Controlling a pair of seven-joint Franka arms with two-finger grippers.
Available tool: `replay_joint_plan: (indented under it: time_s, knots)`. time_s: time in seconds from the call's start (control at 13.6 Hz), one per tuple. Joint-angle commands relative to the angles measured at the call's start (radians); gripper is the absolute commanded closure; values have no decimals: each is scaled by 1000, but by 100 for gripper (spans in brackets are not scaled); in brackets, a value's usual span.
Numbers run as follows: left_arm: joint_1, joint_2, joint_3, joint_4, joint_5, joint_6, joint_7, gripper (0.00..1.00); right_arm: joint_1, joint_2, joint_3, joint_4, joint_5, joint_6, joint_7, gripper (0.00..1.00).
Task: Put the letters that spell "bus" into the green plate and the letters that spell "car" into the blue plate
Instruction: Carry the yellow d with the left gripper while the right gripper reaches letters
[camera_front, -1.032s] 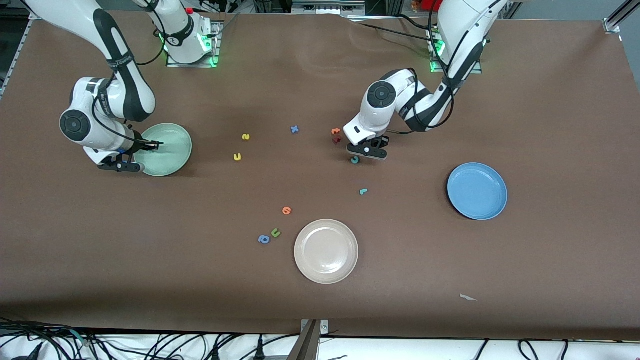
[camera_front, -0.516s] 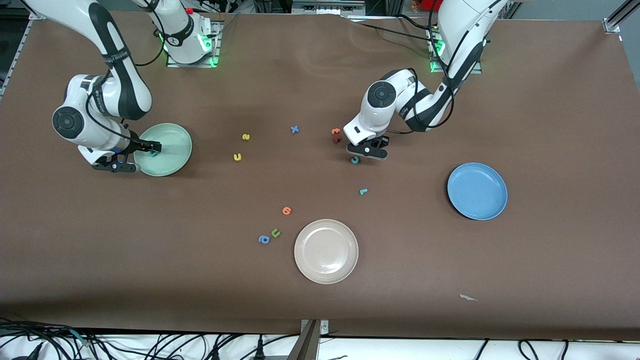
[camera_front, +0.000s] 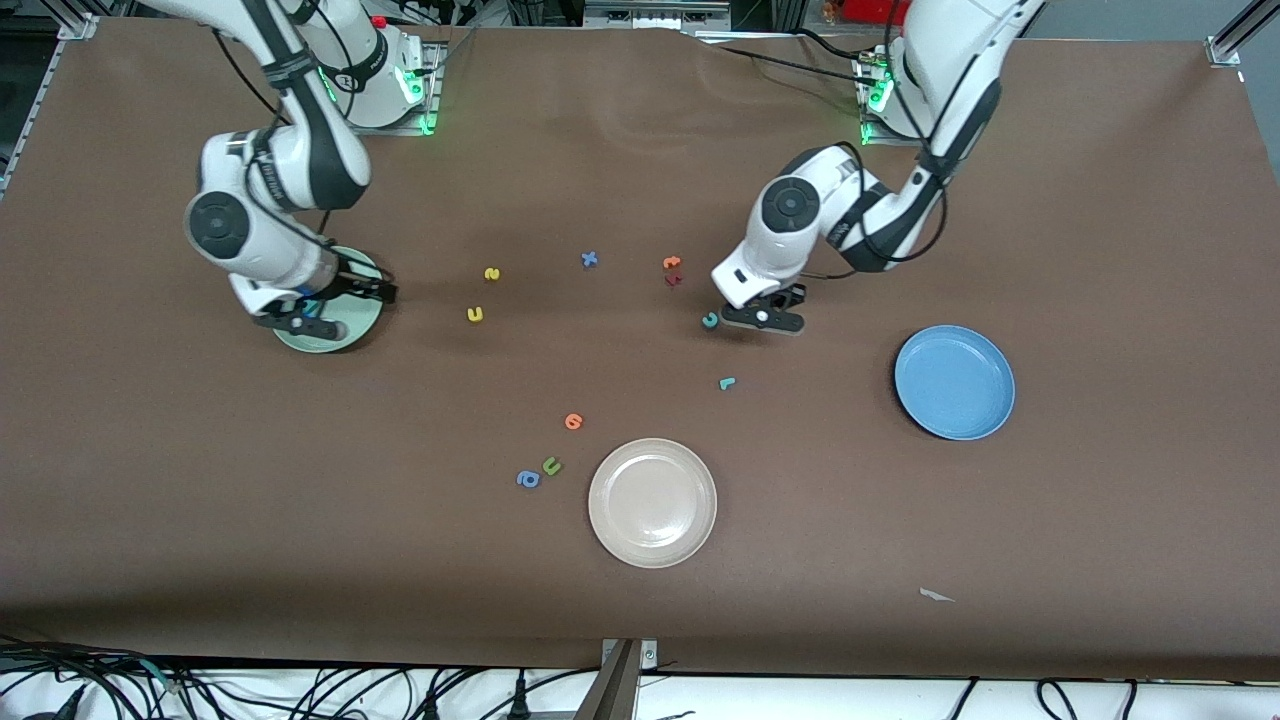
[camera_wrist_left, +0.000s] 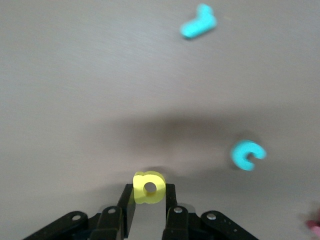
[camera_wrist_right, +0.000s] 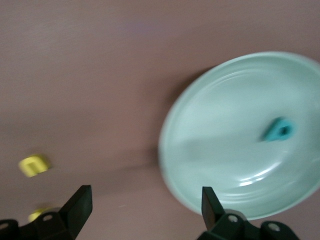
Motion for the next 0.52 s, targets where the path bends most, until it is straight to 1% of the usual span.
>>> replay_joint_plan:
  time_s: [0.0,0.15,0.22,0.37,0.44]
  knots:
    - [91,-51,-20,9,10,-98,107,80,-4,-2,105,-9,29,50,29,3]
    - [159,-87,-15,59,-53,-216,236,80,2,49,134,-9,19,113,38,4]
    - [209,-101,-15,85,-76,-264,299,80,11,66,156,-9,8,147,29,4]
    - [311,-112,-15,102,-92,-288,400,80,55,85,168,-7,5,205,27,4]
    - [358,-112,-15,104,-92,-288,437,80,54,114,167,2,-16,227,27,4]
